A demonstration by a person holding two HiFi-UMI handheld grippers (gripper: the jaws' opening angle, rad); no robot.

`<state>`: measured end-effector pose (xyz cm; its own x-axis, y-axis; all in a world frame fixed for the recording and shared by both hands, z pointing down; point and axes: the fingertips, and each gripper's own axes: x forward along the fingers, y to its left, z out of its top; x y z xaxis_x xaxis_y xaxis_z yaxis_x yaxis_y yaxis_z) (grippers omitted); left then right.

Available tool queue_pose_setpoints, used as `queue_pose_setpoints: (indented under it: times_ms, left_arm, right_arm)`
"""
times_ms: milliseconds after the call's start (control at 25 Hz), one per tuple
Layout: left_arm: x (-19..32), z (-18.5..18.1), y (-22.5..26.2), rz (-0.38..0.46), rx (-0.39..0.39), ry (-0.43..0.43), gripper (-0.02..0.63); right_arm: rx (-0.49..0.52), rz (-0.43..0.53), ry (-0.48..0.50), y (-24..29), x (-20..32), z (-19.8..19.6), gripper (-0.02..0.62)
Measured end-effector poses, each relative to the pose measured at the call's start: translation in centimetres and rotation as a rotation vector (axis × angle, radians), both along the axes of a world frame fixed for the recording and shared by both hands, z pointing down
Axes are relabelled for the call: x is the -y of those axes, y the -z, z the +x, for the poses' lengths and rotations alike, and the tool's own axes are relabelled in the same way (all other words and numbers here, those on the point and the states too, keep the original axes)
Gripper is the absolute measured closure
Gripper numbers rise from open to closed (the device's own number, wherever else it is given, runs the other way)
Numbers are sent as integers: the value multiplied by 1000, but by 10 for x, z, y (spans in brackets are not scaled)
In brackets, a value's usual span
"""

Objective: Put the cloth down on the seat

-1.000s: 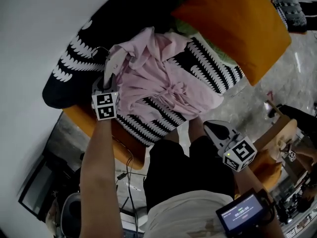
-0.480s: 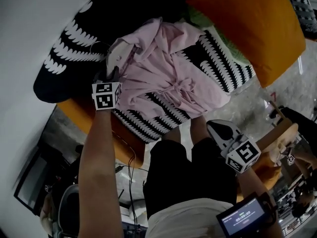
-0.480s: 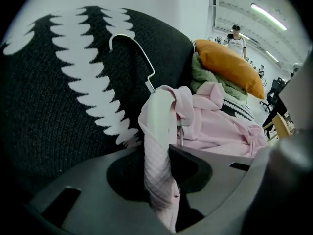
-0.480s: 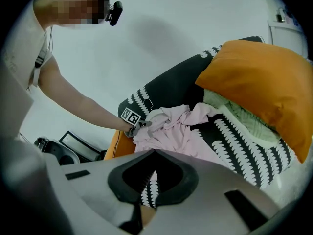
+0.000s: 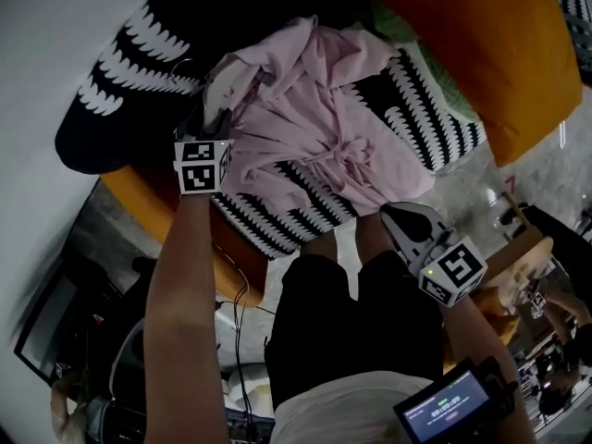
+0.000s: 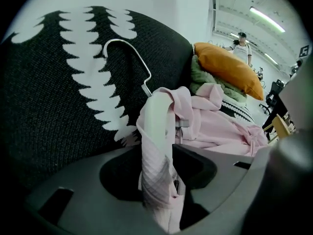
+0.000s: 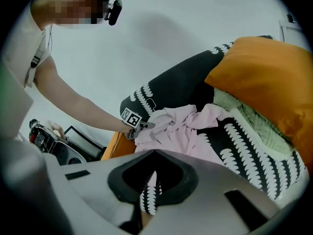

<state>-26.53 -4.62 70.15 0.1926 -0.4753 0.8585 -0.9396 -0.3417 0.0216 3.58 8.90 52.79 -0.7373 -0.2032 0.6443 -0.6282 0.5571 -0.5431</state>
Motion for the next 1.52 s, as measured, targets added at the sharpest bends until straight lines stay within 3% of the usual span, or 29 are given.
queue_pose_setpoints:
  times_ms: [200, 360, 480, 680, 1000, 1200, 1520]
  left_arm:
    - [-7, -10, 20, 26, 12, -12, 396]
    - [-21, -25, 48, 65, 36, 34, 396]
    - [-28, -25, 72, 105, 6, 83, 396]
    - [-44, -35, 95, 103, -39, 92, 397]
    - [-82, -1, 146, 148, -207, 300, 407]
    - [-113, 22, 171, 144, -283, 316, 455]
    - [-146, 48, 219, 186, -276, 304, 524]
  right_arm:
    - [1, 7, 30, 8, -4, -20, 580]
    - [0, 15, 53, 23, -16, -29, 580]
    - [-4, 48, 90, 36, -13, -29, 580]
    - [-42, 55, 107, 55, -5, -41, 580]
    - [-72, 91, 106, 84, -15, -19, 580]
    - [-72, 115, 122, 101, -26, -17, 580]
    - [-35, 152, 138, 119, -21, -9, 580]
